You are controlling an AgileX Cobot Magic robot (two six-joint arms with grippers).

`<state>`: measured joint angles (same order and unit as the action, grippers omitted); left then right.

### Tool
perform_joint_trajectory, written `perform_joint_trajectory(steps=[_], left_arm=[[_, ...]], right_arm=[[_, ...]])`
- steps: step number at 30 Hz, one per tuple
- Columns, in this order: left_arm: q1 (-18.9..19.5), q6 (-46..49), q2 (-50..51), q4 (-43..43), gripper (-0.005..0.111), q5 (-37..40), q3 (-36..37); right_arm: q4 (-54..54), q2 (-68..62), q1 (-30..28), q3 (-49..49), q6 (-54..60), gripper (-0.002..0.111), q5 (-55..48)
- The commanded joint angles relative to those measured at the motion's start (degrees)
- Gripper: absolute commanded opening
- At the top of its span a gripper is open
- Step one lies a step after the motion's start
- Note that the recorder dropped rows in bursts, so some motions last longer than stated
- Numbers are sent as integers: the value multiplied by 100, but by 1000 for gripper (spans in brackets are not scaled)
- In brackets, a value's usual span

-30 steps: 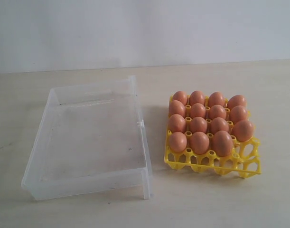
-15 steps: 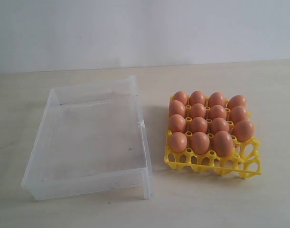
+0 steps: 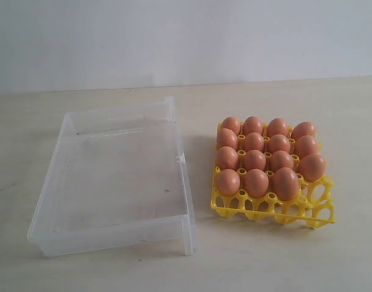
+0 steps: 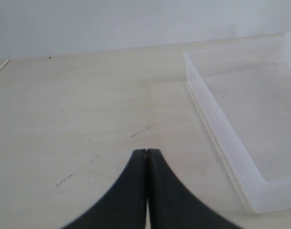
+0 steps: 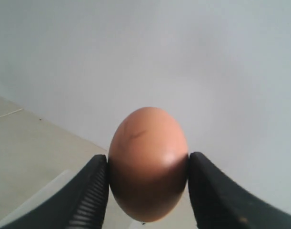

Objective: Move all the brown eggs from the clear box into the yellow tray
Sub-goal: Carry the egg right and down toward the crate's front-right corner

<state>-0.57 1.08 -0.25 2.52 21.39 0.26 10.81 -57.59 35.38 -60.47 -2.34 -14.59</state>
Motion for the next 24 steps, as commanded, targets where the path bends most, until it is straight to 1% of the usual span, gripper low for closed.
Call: perform_joint_trajectory(steps=[1,4,9,12,14,16,19,22,24], left_arm=[[15,20,25,17,0,-5,-26],[15,20,25,17,0,-5,-26],[15,20,25,17,0,-5,-26],[15,20,25,17,0,-5,-26],[15,20,25,17,0,-5,-26],[15,20,25,17,0,-5,-26],[15,20,25,17,0,-5,-26],[15,20,25,17,0,-5,-26],[15,20,25,17,0,-5,-26]], right_arm=[[-511,563,-419,1682,-70,0,1459],[-793,809,-648,2518,-70,0,2268],[-1081,1178,-1032,3701,-57,0,3246],[-1369,1353,-1121,4290,-39,0,3968],[-1545,1419,-1121,4563,432,0,4328],[-1851,1419,-1121,4746,857,0,4417],[-2221,1419,-1121,5017,1095,0,4443],[-2611,1409,-1121,5260,1156,0,4534],[-2683,1381,-1121,5376,1156,0,4653]])
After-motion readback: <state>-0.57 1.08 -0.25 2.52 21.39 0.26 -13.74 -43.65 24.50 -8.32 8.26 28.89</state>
